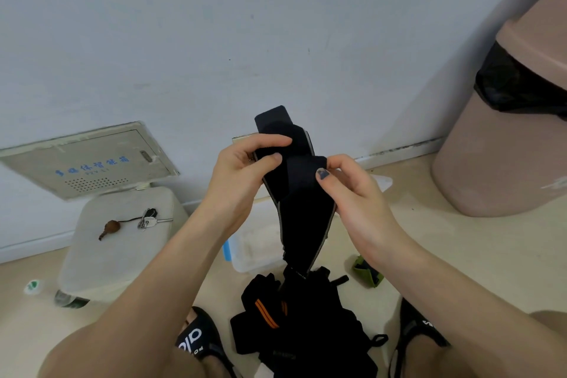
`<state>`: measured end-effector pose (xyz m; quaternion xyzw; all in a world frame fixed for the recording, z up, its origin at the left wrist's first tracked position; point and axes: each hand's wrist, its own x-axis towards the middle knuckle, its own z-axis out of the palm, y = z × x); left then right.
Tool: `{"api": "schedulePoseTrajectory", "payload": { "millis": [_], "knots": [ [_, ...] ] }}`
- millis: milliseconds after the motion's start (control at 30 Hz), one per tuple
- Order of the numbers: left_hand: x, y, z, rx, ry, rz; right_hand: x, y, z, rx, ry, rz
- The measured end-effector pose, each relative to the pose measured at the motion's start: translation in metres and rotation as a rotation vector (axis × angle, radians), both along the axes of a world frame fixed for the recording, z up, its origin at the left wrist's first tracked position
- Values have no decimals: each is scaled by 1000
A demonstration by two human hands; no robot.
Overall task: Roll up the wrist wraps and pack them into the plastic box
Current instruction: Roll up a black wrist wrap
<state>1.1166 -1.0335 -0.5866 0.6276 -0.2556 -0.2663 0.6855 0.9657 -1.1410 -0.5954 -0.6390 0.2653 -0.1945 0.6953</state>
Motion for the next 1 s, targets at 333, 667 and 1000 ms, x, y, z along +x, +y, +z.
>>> {"api": "schedulePoseTrajectory", "payload": {
  "millis": [333,667,1000],
  "knots": [
    [-5,-3,8,5,106,-101,4,2,-1,53,19,-66],
    [-7,-5,7,-12,120,-134,9,4,0,109,17,-129],
    [-7,-5,8,0,134,-127,12,5,2,127,4,-149]
  ]
}}
